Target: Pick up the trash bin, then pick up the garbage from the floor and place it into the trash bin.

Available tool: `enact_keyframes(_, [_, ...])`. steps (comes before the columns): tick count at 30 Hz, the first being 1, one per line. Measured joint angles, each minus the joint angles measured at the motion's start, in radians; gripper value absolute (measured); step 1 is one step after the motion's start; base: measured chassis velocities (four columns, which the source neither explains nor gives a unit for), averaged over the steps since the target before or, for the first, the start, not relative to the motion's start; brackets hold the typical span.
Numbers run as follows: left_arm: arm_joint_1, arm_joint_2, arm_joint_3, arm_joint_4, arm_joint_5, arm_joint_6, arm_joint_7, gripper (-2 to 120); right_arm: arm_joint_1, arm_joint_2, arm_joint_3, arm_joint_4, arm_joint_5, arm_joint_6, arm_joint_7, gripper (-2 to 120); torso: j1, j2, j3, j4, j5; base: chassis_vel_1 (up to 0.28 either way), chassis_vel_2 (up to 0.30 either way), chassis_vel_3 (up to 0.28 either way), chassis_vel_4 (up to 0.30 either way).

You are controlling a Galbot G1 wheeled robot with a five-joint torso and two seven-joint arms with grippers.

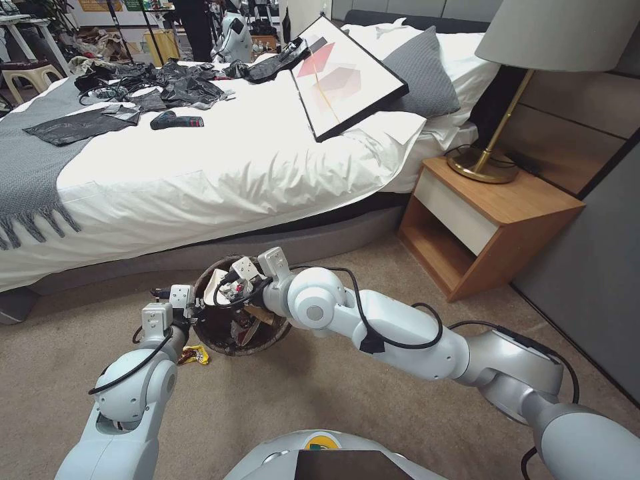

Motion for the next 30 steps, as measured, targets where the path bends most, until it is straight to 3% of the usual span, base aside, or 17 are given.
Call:
enact_keyframes(15, [0.002,-0.004,-0.004,0.005,-0.003,0.000,0.001,3,-0.011,0.009,-0.008,-0.069,-0.058,0.000,-0.035,3,0.000,0.000,0.000,0.0001,0.0001,0.000,0.000,0.000,0.000])
enact_keyframes(30, [0.002,-0.005,0.003,0.007,-0.001,0.000,0.002,3,0.000,0.032,0.015,-0.063,-0.042,0.000,-0.009,61,0.000,0.000,0.000,0.0001,0.0001,0.000,0.000,0.000,0.000])
